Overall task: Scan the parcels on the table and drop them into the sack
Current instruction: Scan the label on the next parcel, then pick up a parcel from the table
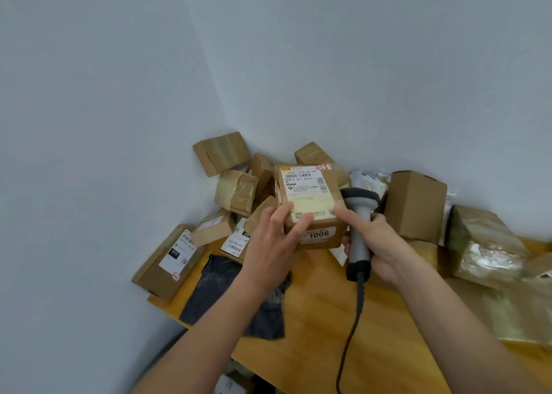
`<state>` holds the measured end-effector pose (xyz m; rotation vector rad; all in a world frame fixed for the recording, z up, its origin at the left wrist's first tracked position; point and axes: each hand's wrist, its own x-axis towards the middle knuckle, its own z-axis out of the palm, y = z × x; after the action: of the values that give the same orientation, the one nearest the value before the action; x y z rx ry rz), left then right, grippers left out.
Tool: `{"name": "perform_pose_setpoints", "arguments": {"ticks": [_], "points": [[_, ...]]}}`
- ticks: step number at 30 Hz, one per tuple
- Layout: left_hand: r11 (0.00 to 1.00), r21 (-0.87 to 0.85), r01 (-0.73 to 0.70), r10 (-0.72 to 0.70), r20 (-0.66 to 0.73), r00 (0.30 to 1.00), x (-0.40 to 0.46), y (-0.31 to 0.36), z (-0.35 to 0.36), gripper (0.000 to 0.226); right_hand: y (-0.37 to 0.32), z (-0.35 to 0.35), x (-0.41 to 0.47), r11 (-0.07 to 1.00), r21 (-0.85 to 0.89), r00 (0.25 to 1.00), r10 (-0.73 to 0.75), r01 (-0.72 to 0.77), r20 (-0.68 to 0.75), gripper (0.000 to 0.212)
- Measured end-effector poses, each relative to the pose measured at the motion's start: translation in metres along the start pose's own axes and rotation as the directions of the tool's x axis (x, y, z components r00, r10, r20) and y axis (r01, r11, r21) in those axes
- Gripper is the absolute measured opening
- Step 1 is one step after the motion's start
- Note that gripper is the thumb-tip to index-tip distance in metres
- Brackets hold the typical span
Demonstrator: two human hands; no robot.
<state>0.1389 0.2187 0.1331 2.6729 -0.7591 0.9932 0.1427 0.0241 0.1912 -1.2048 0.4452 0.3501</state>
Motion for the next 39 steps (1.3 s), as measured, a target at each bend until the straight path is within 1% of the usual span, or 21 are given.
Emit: {"name": "perform_pose_setpoints", "arguments": {"ticks": [1,2,3,4,5,6,7,8,9,10,11,12,13,15,19,21,23,25,28,34,39], "points": [[0.998,-0.048,0.032,-0.03,0.035,0.999,0.002,0.0,-0.003,0.085,0.0,0.0,0.001,1.0,0.009,1.0,-0.01,0.01,-0.007,0.078],[0.987,-0.127,0.099,-0.09,0.076,0.993,0.006,0.001,-0.007,0.086,-0.001,0.0,0.002,1.0,0.012,0.999,-0.022,0.023,-0.024,0.077],[0.949,-0.239,0.207,-0.179,0.135,0.975,0.01,0.002,-0.011,0.086,-0.002,0.0,0.004,0.999,0.014,0.999,-0.036,0.037,-0.039,0.076],[0.868,-0.357,0.347,-0.289,0.206,0.935,0.015,0.004,-0.015,0.085,-0.004,0.0,0.005,0.999,0.015,0.997,-0.052,0.053,-0.048,0.075],[0.745,-0.446,0.496,-0.411,0.279,0.868,0.02,0.006,-0.019,0.083,-0.006,0.0,0.006,0.997,0.014,0.996,-0.073,0.074,-0.05,0.075],[0.594,-0.488,0.639,-0.526,0.366,0.768,0.025,0.005,-0.023,0.084,-0.007,0.0,0.008,0.995,0.006,0.994,-0.099,0.099,-0.047,0.076],[0.421,-0.501,0.757,-0.598,0.474,0.646,0.03,0.004,-0.026,0.085,-0.008,0.0,0.009,0.992,-0.009,0.991,-0.124,0.124,-0.044,0.077],[0.22,-0.502,0.837,-0.607,0.601,0.52,0.033,0.002,-0.029,0.084,-0.009,0.001,0.01,0.989,-0.026,0.989,-0.146,0.145,-0.037,0.077],[0.017,-0.497,0.868,-0.561,0.713,0.42,0.035,0.0,-0.032,0.078,-0.009,0.001,0.011,0.987,-0.039,0.987,-0.159,0.158,-0.025,0.076],[-0.161,-0.492,0.856,-0.489,0.793,0.364,0.036,-0.002,-0.035,0.066,-0.01,0.001,0.011,0.985,-0.049,0.986,-0.165,0.165,-0.007,0.075],[-0.279,-0.486,0.828,-0.427,0.835,0.346,0.036,-0.003,-0.039,0.052,-0.01,0.002,0.011,0.984,-0.063,0.986,-0.166,0.167,0.016,0.074],[-0.347,-0.483,0.804,-0.389,0.854,0.345,0.035,-0.004,-0.042,0.043,-0.01,0.002,0.011,0.983,-0.077,0.985,-0.166,0.169,0.039,0.073],[-0.393,-0.483,0.783,-0.373,0.861,0.345,0.034,-0.006,-0.043,0.04,-0.01,0.002,0.012,0.981,-0.092,0.985,-0.164,0.169,0.061,0.073],[-0.44,-0.485,0.756,-0.364,0.866,0.344,0.03,-0.008,-0.043,0.038,-0.011,0.002,0.014,0.979,-0.124,0.985,-0.152,0.161,0.08,0.072],[-0.438,-0.479,0.76,-0.43,0.855,0.291,0.025,-0.012,-0.04,0.023,-0.017,0.006,0.013,0.975,-0.188,0.993,-0.119,0.12,0.018,0.057],[-0.442,-0.488,0.753,-0.478,0.838,0.263,0.023,-0.015,-0.037,0.029,-0.023,0.008,0.01,0.971,-0.2,0.991,-0.131,0.131,0.011,0.046],[-0.472,-0.499,0.727,-0.516,0.825,0.231,0.02,-0.018,-0.033,0.041,-0.032,0.009,0.004,0.965,-0.211,0.988,-0.148,0.154,0.041,0.036],[-0.498,-0.507,0.704,-0.55,0.812,0.196,0.017,-0.02,-0.028,0.044,-0.043,0.011,-0.003,0.955,-0.237,0.983,-0.163,0.178,0.081,0.031],[-0.516,-0.516,0.684,-0.577,0.799,0.168,0.014,-0.024,-0.022,0.046,-0.06,0.013,-0.019,0.919,-0.315,0.967,-0.195,0.238,0.164,0.028],[-0.532,-0.532,0.658,-0.62,0.775,0.125,0.01,-0.025,-0.019,0.046,-0.084,0.013,-0.054,0.854,-0.382,0.916,-0.232,0.353,0.329,0.028],[-0.541,-0.538,0.647,-0.633,0.767,0.108,0.008,-0.025,-0.019,0.039,-0.091,0.008,-0.076,0.823,-0.398,0.889,-0.254,0.406,0.38,0.024]]}}
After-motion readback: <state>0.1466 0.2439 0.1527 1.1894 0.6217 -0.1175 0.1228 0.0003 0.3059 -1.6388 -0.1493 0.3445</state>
